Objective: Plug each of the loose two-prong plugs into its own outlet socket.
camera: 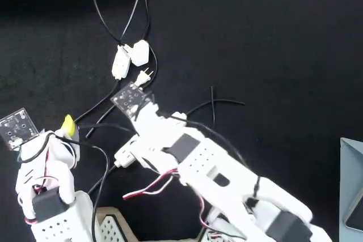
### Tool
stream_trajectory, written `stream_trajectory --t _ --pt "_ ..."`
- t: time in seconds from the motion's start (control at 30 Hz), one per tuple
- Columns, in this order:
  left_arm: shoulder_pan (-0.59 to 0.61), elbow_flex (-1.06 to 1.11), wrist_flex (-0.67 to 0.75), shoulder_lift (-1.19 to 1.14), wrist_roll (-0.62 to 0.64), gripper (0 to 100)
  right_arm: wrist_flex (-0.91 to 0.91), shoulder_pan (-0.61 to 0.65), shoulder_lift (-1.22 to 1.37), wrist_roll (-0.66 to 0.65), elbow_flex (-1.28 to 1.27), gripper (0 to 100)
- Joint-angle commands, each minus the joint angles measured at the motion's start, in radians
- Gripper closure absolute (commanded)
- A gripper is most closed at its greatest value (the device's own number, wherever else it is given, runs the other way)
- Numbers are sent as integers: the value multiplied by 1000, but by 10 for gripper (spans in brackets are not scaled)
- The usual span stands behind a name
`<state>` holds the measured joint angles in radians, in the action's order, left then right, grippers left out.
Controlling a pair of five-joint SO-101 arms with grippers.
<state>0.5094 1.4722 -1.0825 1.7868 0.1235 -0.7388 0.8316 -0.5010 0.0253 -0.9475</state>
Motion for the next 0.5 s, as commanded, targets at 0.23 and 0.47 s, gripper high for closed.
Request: stream_trajectory --t 0.23,0.47 --pt "8 -4 8 2 -12 762 72 15 116 12 71 987" --pt "8 -4 6 2 -12 762 115 14 157 12 73 987"
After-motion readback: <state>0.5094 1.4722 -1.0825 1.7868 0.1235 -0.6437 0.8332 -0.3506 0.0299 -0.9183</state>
